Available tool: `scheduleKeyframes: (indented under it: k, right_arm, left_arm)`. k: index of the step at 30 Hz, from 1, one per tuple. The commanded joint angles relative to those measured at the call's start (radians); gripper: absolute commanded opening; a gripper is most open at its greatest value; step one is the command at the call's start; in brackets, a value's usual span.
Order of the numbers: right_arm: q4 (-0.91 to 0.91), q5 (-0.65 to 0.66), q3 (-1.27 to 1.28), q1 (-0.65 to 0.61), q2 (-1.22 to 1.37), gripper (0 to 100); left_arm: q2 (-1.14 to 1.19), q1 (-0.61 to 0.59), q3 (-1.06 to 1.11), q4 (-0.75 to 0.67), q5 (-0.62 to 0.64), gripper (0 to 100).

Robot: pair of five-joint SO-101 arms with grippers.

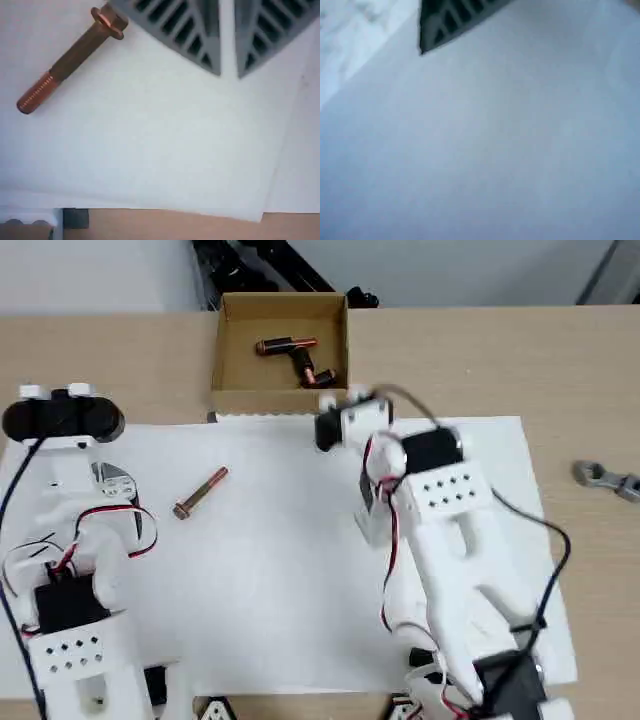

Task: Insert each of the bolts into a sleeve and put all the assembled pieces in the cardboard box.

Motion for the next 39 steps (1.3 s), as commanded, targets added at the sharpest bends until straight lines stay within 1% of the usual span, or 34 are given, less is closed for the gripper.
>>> scheduleKeyframes:
  k: [1,4,7,9,11,16,18,21,27,30,32,36,39]
  right_arm:
    - [0.005,0.008,0.143,0.005,-0.091,15.3]
    - [0.005,0.008,0.183,0.008,-0.139,14.7]
    - [0.005,0.029,0.189,0.024,-0.162,9.4]
    - [0.007,0.095,0.207,0.054,-0.163,7.6]
    - [0.005,0.158,0.230,0.097,-0.162,7.9]
    - [0.008,0.353,0.338,0.202,-0.128,12.4]
    - [0.007,0.445,0.416,0.209,-0.104,13.4]
    - [0.004,0.529,0.436,0.222,-0.097,13.6]
    - [0.010,0.669,0.485,0.193,-0.102,13.8]
    - [0.010,0.709,0.489,0.163,-0.102,16.9]
    - [0.010,0.736,0.494,0.131,-0.102,18.4]
    - [0.018,0.799,0.502,0.035,-0.102,18.5]
    - [0.018,0.858,0.514,-0.012,-0.102,18.5]
  left_arm:
    - [0.005,-0.002,0.012,-0.049,-0.009,1]
    - [0.003,-0.002,0.028,-0.071,-0.009,1]
    - [0.003,-0.002,0.030,-0.077,-0.009,1]
    - [0.003,-0.002,0.028,-0.077,-0.009,1]
    - [0.003,-0.002,0.028,-0.077,-0.009,1]
    - [0.003,-0.002,0.028,-0.077,-0.011,1]
    - [0.003,-0.002,0.028,-0.077,-0.011,1]
    - [0.003,-0.002,0.027,-0.077,-0.012,1]
    - [0.003,-0.002,0.028,-0.078,-0.012,1]
    - [0.003,-0.002,0.028,-0.078,-0.012,1]
    - [0.003,-0.002,0.030,-0.078,-0.012,1]
    - [0.003,-0.002,0.030,-0.078,-0.014,1]
    - [0.003,-0.002,0.030,-0.078,-0.041,1]
